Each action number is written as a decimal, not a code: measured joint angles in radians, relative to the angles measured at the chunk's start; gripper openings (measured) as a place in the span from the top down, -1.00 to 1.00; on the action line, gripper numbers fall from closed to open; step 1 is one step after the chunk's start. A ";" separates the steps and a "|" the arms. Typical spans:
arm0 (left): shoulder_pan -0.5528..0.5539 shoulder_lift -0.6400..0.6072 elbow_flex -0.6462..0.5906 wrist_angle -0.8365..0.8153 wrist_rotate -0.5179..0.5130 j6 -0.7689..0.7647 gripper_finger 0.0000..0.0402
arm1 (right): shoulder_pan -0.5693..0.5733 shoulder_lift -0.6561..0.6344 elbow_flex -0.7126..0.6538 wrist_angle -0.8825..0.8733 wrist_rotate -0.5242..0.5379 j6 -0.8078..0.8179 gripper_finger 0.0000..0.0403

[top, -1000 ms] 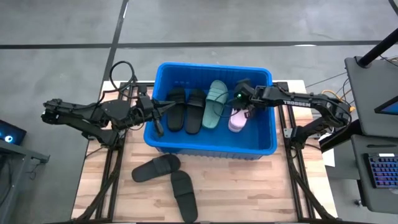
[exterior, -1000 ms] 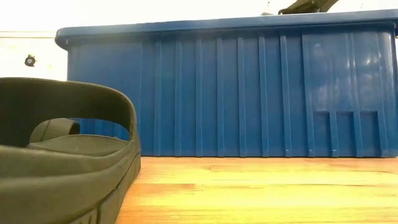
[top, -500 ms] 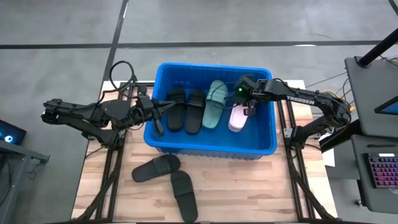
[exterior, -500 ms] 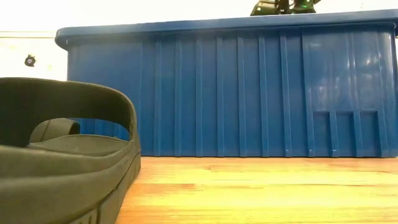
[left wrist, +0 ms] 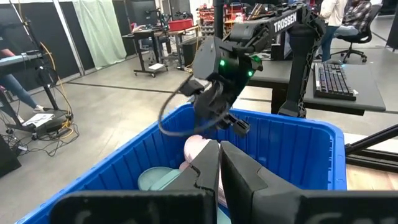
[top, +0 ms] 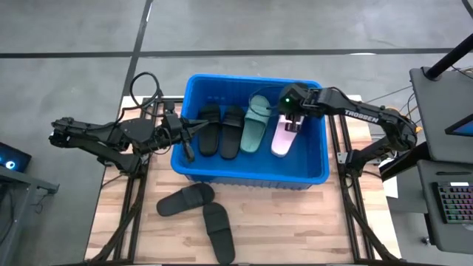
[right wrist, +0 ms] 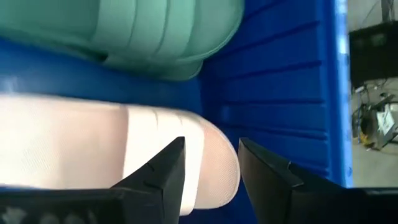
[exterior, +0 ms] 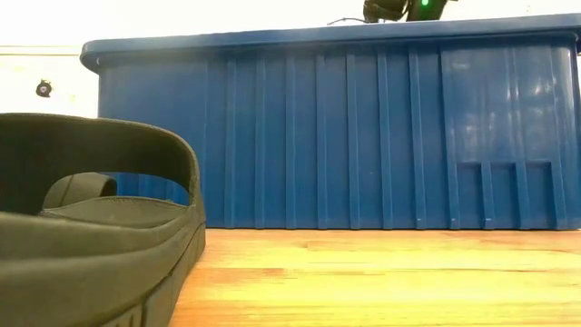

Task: Pick and place slides into bin
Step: Put the top black slide into the blue bin

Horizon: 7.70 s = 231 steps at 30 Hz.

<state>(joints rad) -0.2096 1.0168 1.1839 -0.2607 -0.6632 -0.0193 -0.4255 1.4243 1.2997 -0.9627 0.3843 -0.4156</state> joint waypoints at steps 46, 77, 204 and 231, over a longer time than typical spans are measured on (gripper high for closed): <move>-0.157 -0.045 -0.030 -0.710 0.695 -1.185 0.20 | 0.105 -0.243 -0.095 0.398 -0.488 0.430 0.44; -0.526 0.239 -0.390 -0.469 0.303 -2.157 0.20 | 0.105 -0.311 -0.095 0.473 -0.401 0.370 0.57; -0.331 -0.132 -0.289 0.158 0.404 -1.492 1.00 | 0.587 0.588 1.044 0.091 -0.619 -0.570 0.26; -0.266 -0.049 -0.291 0.357 0.416 -1.348 1.00 | 0.590 0.584 1.034 0.084 -0.599 -0.536 0.57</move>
<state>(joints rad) -0.4753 0.9681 0.8930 0.0963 -0.2476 -1.3673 0.1646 2.0079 2.3337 -0.8786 -0.2143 -0.9517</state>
